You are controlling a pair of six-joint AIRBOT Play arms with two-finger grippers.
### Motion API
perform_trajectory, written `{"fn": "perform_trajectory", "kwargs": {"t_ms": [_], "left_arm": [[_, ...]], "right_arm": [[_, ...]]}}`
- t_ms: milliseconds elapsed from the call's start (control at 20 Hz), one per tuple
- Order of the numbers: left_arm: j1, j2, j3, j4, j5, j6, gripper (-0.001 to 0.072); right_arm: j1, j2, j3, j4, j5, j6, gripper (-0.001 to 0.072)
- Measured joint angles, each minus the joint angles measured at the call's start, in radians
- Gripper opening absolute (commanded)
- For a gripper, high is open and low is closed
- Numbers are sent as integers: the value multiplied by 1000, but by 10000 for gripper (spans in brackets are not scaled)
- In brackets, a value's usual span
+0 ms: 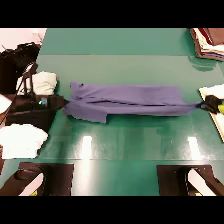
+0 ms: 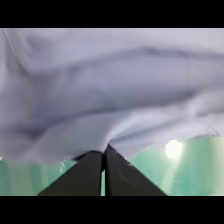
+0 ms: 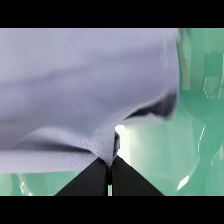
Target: Fold the shirts.
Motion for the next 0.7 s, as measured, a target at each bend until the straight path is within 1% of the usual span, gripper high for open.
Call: {"fn": "perform_trajectory", "kwargs": {"t_ms": [150, 200, 250, 300, 350, 500, 600, 650, 700], "left_arm": [[0, -193, 79, 3, 99, 30, 23], [0, -287, 126, 3, 139, 36, 56], [0, -351, 161, 4, 154, 41, 328], [0, -409, 199, 4, 170, 42, 577], [1, -455, 233, 4, 177, 41, 604], [2, -544, 327, 5, 174, 19, 603], [2, -568, 380, 5, 130, 11, 601], [1, -574, 401, 4, 108, 7, 510], [0, -580, 416, 2, 82, 5, 219]], "right_arm": [[63, -195, 125, 4, -58, 12, 16], [85, -285, 183, 6, -72, 15, 82], [97, -345, 225, 7, -80, 17, 266], [108, -401, 266, 8, -90, 17, 348], [113, -448, 304, 11, -94, 17, 351], [112, -554, 406, 43, -88, 0, 351], [89, -589, 441, 56, -55, -37, 351], [72, -599, 447, 60, -42, -55, 351], [48, -607, 449, 64, -19, -72, 396]]}}
